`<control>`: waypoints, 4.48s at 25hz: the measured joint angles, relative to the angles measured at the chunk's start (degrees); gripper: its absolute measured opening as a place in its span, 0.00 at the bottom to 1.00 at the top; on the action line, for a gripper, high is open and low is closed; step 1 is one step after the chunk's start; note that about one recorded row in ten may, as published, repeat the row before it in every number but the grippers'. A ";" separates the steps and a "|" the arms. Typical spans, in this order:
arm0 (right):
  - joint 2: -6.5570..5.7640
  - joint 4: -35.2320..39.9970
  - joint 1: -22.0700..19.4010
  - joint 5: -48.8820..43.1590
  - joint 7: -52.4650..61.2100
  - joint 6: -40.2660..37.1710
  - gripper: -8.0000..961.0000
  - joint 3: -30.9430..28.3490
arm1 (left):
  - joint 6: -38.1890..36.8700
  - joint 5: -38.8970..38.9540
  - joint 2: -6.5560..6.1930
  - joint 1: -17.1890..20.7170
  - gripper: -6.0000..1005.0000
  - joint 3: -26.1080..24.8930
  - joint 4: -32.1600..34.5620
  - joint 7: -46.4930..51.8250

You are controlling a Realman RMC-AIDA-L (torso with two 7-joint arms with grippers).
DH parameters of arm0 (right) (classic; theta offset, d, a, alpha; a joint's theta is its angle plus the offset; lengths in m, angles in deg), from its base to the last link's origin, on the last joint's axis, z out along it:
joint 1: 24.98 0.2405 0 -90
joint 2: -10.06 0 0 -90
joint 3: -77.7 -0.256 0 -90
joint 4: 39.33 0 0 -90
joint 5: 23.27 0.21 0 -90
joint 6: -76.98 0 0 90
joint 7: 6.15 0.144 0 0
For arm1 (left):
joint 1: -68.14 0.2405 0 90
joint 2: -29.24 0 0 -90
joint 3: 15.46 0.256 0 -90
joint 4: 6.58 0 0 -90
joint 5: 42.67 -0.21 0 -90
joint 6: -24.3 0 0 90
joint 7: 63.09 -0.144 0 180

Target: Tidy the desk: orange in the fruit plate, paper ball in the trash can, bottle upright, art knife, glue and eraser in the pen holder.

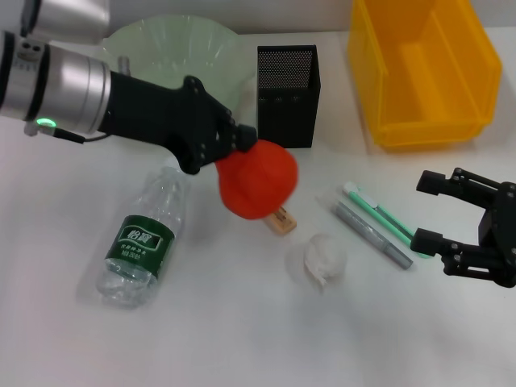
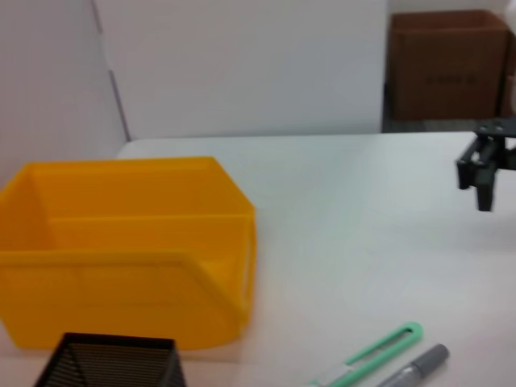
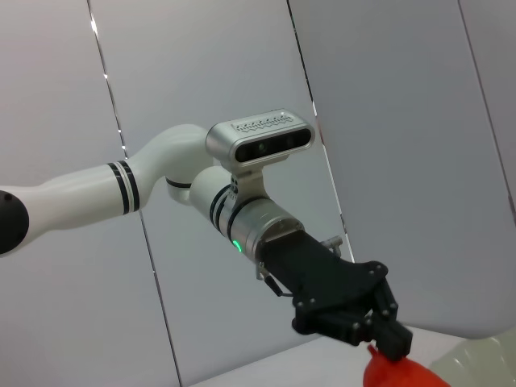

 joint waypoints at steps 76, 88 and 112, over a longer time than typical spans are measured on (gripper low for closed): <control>1.56 38.53 24.49 -28.55 74.56 15.75 0.87 60.10 | -11.57 12.55 -5.58 12.90 0.84 -3.69 -13.38 -6.00; 1.68 25.20 27.68 -24.01 71.15 27.28 0.72 64.13 | -11.09 10.80 -4.94 12.42 0.84 -3.86 -13.42 -6.08; -0.48 42.33 11.90 -12.61 59.07 35.06 0.45 12.90 | -9.78 10.59 -4.99 13.66 0.84 -10.41 -14.06 -5.42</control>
